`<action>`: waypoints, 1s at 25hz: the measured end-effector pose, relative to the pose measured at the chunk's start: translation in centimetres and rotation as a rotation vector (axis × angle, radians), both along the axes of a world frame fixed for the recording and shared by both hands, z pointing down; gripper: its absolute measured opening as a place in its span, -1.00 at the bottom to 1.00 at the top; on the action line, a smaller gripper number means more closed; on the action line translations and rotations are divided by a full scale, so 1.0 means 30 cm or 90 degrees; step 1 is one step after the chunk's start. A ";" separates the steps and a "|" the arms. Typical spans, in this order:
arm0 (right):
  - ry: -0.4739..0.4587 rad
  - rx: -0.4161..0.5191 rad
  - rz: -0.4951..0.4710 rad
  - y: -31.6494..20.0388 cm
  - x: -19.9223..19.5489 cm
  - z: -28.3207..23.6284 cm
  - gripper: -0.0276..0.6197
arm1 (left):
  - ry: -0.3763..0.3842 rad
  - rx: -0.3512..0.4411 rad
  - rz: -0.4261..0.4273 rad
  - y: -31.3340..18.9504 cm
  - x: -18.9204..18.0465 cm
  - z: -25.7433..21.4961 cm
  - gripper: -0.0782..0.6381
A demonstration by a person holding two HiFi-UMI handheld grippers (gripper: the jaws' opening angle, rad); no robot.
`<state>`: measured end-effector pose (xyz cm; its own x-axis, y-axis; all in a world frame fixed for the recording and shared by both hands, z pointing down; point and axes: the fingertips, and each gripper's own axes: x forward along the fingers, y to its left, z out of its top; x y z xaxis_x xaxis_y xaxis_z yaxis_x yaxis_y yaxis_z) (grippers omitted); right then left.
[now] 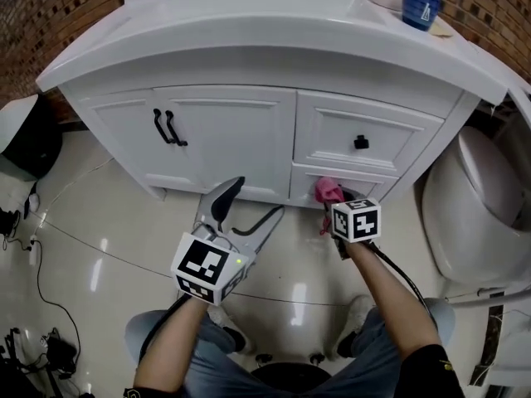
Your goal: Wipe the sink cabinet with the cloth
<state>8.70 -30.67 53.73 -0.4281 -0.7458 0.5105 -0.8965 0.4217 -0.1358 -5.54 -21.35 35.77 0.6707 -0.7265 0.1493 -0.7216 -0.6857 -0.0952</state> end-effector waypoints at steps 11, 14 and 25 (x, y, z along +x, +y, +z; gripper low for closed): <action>0.069 0.010 -0.066 -0.061 -0.229 0.196 -0.79 | 0.001 -0.042 0.008 -0.035 -0.038 0.073 0.17; 0.093 -0.013 -0.020 -0.056 -0.101 0.220 -0.79 | -0.008 -0.048 0.015 -0.042 -0.027 0.102 0.17; 0.081 -0.072 0.256 0.051 0.562 0.259 -0.79 | -0.024 -0.034 0.064 0.001 0.070 0.109 0.17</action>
<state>25.56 -29.14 61.49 -0.0443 -0.7765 0.6286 -0.9989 0.0248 -0.0397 -3.44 -21.31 39.03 0.7328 -0.6465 0.2119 -0.6459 -0.7590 -0.0821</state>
